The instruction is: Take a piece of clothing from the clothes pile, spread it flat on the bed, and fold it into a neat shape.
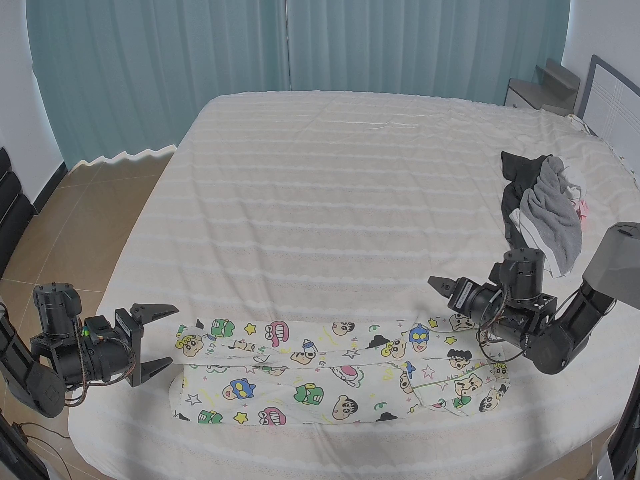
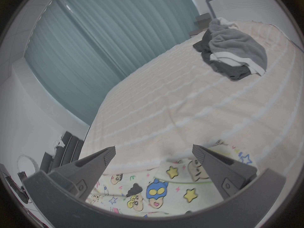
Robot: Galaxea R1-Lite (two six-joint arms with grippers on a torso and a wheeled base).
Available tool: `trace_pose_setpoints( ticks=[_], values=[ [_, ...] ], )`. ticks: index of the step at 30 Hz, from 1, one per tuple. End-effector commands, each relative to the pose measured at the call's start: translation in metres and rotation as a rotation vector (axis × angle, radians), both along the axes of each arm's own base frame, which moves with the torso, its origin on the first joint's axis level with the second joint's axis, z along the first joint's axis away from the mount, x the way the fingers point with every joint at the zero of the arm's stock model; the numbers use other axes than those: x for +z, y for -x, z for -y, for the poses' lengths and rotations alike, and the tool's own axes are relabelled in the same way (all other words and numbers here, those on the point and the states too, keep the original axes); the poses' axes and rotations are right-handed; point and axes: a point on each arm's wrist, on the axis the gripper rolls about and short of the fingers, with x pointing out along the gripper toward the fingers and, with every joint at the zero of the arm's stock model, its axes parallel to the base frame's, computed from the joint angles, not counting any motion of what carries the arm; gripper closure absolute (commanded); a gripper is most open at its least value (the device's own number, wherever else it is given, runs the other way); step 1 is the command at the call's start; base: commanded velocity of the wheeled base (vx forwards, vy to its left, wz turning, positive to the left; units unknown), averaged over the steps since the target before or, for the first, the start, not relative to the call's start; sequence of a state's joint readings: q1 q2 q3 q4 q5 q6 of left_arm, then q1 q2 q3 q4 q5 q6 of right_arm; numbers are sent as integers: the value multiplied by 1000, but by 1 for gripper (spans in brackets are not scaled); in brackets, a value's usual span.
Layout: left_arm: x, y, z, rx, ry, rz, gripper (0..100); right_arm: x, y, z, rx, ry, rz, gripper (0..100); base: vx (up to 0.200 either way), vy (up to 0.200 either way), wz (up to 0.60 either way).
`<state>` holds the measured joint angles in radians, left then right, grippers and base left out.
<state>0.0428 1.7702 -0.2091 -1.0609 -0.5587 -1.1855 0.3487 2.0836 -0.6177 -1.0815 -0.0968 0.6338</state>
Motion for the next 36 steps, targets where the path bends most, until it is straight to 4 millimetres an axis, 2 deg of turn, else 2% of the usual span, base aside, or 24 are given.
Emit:
trace_pose_setpoints(
  ticks=[1,4,7,10,11,21,25,28,31,34,35,36],
  values=[
    [-1,0,0,1,0,-5,0,15,-16,-44,104,28,-29,0,0,0,0],
    [0,0,0,3,-1,-2,0,-3,-28,-60,124,44,-63,0,0,0,0],
    [0,0,0,3,-1,2,0,-22,-29,-74,157,63,-102,0,0,0,0],
    [0,0,0,3,-1,2,0,-33,-28,-79,169,76,-129,0,0,0,0],
    [0,0,0,3,-1,0,0,-43,-27,-80,174,88,-153,0,0,0,0],
    [0,0,0,3,-1,0,0,-58,-19,-77,170,84,-209,0,0,0,0],
    [0,0,0,3,-1,0,0,-52,-15,-83,168,34,-201,0,0,0,0],
    [5,0,-1,8,-18,39,0,-9,-3,-81,158,-103,-84,0,0,0,0],
    [14,-8,0,29,-64,124,0,13,16,-66,152,-124,-53,0,0,0,0],
    [25,-23,5,80,-105,169,0,22,33,-46,126,-130,-60,0,0,0,0],
    [25,-23,5,80,-105,169,0,22,33,-46,126,-130,-60,0,0,0,0],
    [35,-40,5,86,-124,155,0,23,47,-28,93,-124,-74,0,0,0,0]
  ],
)
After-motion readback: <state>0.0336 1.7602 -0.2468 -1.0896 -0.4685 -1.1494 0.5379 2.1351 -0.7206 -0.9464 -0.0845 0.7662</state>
